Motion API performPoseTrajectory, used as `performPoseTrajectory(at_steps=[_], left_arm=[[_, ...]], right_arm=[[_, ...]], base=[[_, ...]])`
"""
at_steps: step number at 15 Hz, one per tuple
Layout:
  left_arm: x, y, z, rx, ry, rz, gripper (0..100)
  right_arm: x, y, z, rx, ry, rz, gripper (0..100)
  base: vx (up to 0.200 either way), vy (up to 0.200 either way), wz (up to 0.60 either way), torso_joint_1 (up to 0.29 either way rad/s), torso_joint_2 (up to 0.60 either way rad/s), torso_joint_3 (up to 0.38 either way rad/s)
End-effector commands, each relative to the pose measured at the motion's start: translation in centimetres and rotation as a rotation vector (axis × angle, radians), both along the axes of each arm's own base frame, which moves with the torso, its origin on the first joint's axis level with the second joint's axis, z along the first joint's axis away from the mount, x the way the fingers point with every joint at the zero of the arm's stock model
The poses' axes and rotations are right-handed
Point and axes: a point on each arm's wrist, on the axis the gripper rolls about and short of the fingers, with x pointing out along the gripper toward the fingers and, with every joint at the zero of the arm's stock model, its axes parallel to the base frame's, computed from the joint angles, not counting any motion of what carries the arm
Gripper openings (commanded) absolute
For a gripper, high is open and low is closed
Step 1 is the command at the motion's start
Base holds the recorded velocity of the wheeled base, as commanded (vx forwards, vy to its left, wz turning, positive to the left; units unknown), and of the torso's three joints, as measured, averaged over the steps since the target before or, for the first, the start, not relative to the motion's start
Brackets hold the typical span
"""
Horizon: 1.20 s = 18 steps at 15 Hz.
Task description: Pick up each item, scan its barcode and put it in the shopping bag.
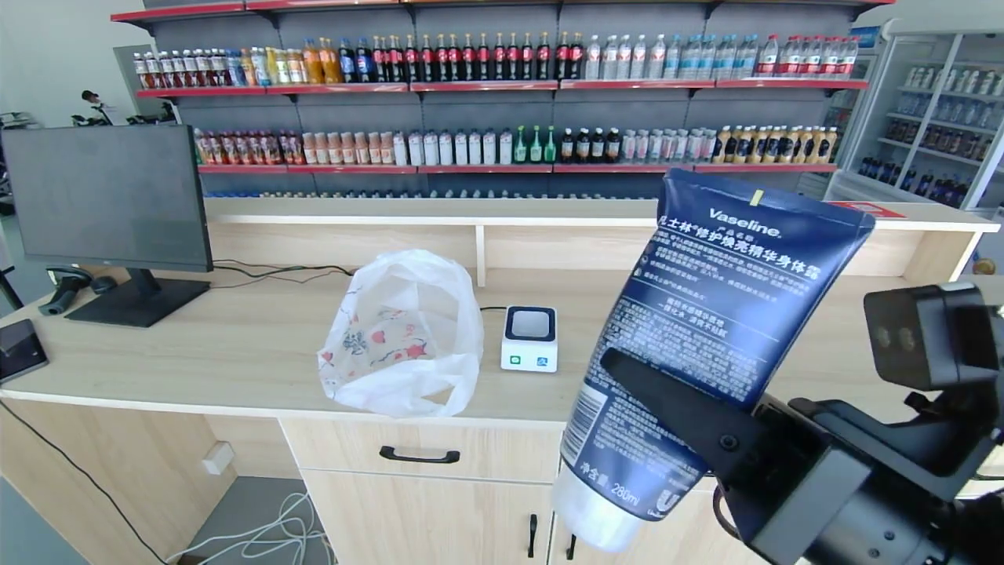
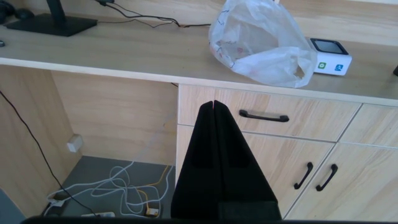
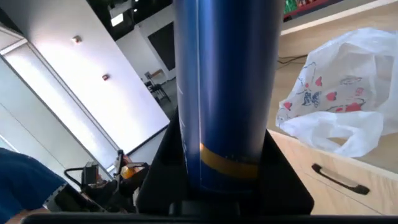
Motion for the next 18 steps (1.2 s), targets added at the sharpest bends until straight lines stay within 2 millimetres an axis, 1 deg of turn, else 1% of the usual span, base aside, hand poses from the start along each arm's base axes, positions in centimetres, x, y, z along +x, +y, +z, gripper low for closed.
performPoseTrajectory(at_steps=[1,3,4,6,7,8,9,10,12,13,14,18], left_arm=[[0.0,0.0,0.0,0.000,0.000,0.000,0],[0.0,0.0,0.0,0.000,0.000,0.000,0],[0.0,0.0,0.0,0.000,0.000,0.000,0],[0.0,0.0,0.0,0.000,0.000,0.000,0],[0.0,0.0,0.0,0.000,0.000,0.000,0],[0.0,0.0,0.0,0.000,0.000,0.000,0],[0.0,0.0,0.0,0.000,0.000,0.000,0],[0.0,0.0,0.0,0.000,0.000,0.000,0],[0.0,0.0,0.0,0.000,0.000,0.000,0],[0.0,0.0,0.0,0.000,0.000,0.000,0],[0.0,0.0,0.0,0.000,0.000,0.000,0],[0.0,0.0,0.0,0.000,0.000,0.000,0]], right_arm=[[2.3,1.1,-2.9,-0.128,0.049,-0.061,0],[3.2,2.2,-3.9,-0.214,0.036,-0.062,0],[4.0,3.0,-4.5,-0.280,0.018,-0.074,0],[4.9,4.0,-4.9,-0.301,0.004,-0.084,0],[6.6,4.5,-4.7,-0.338,-0.041,-0.145,0],[7.9,4.8,-4.3,-0.383,-0.076,-0.197,0],[9.5,5.0,-4.0,-0.408,-0.100,-0.285,0],[11.0,5.4,-3.8,-0.381,-0.141,-0.348,0],[14.3,5.9,-3.9,-0.287,-0.278,-0.459,0],[15.6,5.6,-4.2,-0.321,-0.312,-0.505,0],[16.2,5.2,-4.1,-0.341,-0.337,-0.531,0],[16.5,5.2,-4.7,-0.369,-0.338,-0.537,0]], base=[[0.000,0.000,0.00,0.000,0.00,0.000],[0.000,0.000,0.00,0.000,0.00,0.000],[0.000,0.000,0.00,0.000,0.00,0.000],[0.000,0.000,0.00,0.000,0.00,0.000],[0.000,0.000,0.00,0.000,0.00,0.000],[0.000,0.000,0.00,0.000,0.00,0.000],[0.000,0.000,0.00,0.000,0.00,0.000],[0.000,0.000,0.00,0.000,0.00,0.000],[0.000,0.000,0.00,0.000,0.00,0.000],[0.000,0.000,0.00,0.000,0.00,0.000],[0.000,0.000,0.00,0.000,0.00,0.000],[0.000,0.000,0.00,0.000,0.00,0.000]])
